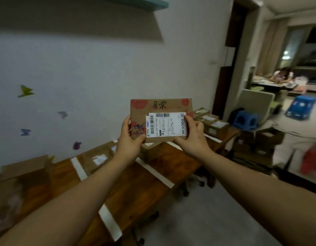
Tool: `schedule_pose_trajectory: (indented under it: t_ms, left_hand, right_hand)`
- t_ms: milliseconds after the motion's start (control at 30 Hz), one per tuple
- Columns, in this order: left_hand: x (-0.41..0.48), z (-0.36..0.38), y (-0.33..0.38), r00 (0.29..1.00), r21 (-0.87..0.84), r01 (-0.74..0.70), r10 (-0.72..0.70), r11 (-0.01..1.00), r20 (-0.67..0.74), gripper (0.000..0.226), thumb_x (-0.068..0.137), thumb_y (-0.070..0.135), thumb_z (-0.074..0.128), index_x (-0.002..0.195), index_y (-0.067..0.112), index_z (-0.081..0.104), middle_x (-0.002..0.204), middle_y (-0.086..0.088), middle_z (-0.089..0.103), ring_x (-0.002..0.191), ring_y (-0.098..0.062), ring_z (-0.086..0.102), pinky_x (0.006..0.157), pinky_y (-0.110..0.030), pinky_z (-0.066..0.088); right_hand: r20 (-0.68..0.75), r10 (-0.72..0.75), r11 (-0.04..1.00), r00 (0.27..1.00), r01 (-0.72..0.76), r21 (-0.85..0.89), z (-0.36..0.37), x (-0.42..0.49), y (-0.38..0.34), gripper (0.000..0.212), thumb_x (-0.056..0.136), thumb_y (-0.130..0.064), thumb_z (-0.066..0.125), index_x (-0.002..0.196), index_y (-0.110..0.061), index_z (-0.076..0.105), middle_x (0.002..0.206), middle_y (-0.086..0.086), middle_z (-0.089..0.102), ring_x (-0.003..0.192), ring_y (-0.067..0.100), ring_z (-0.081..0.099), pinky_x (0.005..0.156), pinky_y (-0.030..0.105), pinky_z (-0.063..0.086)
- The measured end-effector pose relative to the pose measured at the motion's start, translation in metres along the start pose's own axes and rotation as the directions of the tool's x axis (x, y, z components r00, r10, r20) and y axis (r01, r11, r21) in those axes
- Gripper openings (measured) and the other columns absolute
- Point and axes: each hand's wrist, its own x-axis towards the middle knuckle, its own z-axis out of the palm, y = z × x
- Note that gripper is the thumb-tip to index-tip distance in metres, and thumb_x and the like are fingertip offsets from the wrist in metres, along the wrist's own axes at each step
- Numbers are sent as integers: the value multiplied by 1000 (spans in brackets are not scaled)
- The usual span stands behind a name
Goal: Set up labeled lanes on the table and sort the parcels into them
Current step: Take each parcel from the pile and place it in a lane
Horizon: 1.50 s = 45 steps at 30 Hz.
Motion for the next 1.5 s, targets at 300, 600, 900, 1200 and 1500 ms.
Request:
schedule_pose_trajectory:
  t_ms: [300, 600, 900, 1200, 1500]
  left_hand:
    - [48, 174, -21, 965, 27, -21, 13, 999, 263, 76, 85, 17, 66, 144, 36, 21, 134, 8, 48, 104, -1, 48, 85, -25, 47]
    - [143, 295, -73, 913, -46, 41, -19, 998, 407, 73, 86, 21, 65, 144, 35, 23, 133, 11, 49, 122, -17, 50, 100, -47, 44]
    - [217, 420, -113, 865, 46, 119, -127, 992, 486, 73, 88, 24, 62, 148, 23, 18, 141, 0, 44, 110, -5, 42, 88, -23, 38]
    - [254, 562, -129, 859, 94, 213, -232, 973, 457, 72, 88, 26, 62, 146, 29, 19, 140, 2, 45, 121, -14, 46, 95, -31, 39]
    - [287, 647, -144, 866, 217, 325, -382, 921, 322, 72, 89, 27, 61, 146, 31, 17, 138, -1, 45, 121, -23, 46, 100, -43, 43]
  right_hand:
    - [-167, 221, 974, 961, -227, -18, -103, 19, 127, 87, 77, -43, 73, 146, -35, 22, 142, 1, 23, 122, 22, 42, 98, 31, 35]
    - [-192, 314, 947, 930, -322, -13, -132, 111, 228, 85, 73, -54, 71, 143, -41, 24, 139, -3, 23, 112, 15, 42, 91, 28, 39]
    - [-173, 455, 876, 873, -474, -91, -174, 189, 340, 81, 78, -42, 69, 146, -31, 26, 143, 2, 23, 109, 15, 40, 89, 27, 42]
    - [-56, 457, 876, 888, -460, -147, -250, 266, 466, 73, 82, -37, 68, 144, -32, 29, 142, 2, 26, 103, 10, 36, 77, 17, 35]
    - [121, 435, 886, 892, -401, -233, -282, 360, 559, 70, 81, -44, 65, 143, -33, 34, 142, 1, 32, 113, 16, 42, 89, 26, 36]
